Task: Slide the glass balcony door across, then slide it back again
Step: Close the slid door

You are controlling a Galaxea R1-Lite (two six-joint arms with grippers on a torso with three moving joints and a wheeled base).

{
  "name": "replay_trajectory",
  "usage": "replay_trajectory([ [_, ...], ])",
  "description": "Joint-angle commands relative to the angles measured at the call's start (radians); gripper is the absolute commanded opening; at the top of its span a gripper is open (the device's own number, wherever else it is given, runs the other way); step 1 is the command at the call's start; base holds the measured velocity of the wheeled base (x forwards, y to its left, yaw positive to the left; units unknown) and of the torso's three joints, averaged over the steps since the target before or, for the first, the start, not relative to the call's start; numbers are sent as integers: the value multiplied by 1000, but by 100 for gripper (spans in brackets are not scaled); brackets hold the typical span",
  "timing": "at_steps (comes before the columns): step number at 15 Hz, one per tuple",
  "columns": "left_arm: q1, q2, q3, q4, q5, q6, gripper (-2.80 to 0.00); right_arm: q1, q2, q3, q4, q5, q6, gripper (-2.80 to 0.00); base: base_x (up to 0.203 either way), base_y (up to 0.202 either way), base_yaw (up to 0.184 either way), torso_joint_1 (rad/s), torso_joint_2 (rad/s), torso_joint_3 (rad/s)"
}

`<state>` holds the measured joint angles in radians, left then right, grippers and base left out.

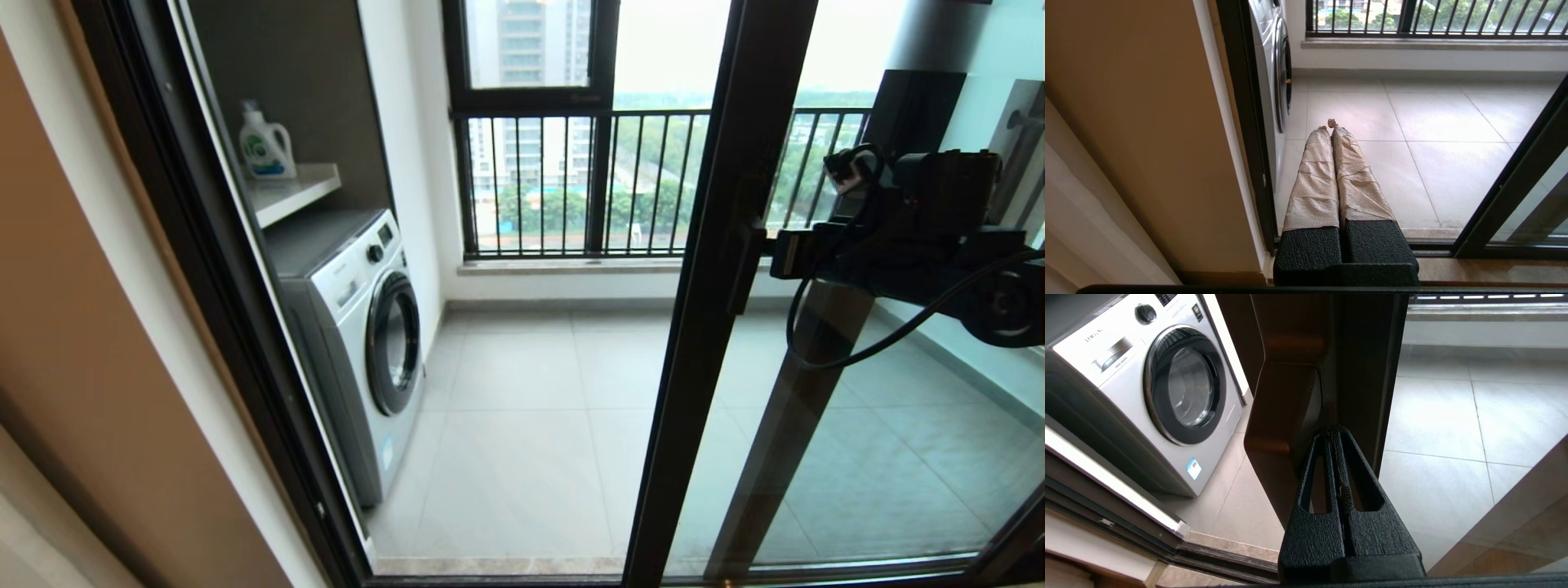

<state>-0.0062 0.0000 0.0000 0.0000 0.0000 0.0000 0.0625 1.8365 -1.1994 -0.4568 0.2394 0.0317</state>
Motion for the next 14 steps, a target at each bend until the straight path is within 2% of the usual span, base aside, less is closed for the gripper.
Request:
replay_trajectory([
  [1, 0, 2, 0, 0, 0, 0, -280, 15, 3, 0, -2, -5, 1, -280, 0, 0, 0, 0, 0, 0],
  [9, 0, 2, 0, 0, 1, 0, -280, 88, 4, 18, -2, -38, 11, -280, 0, 0, 0, 0, 0, 0],
  [14, 0, 2, 0, 0, 0, 0, -280, 95, 15, 15, -6, -46, 12, -280, 0, 0, 0, 0, 0, 0],
])
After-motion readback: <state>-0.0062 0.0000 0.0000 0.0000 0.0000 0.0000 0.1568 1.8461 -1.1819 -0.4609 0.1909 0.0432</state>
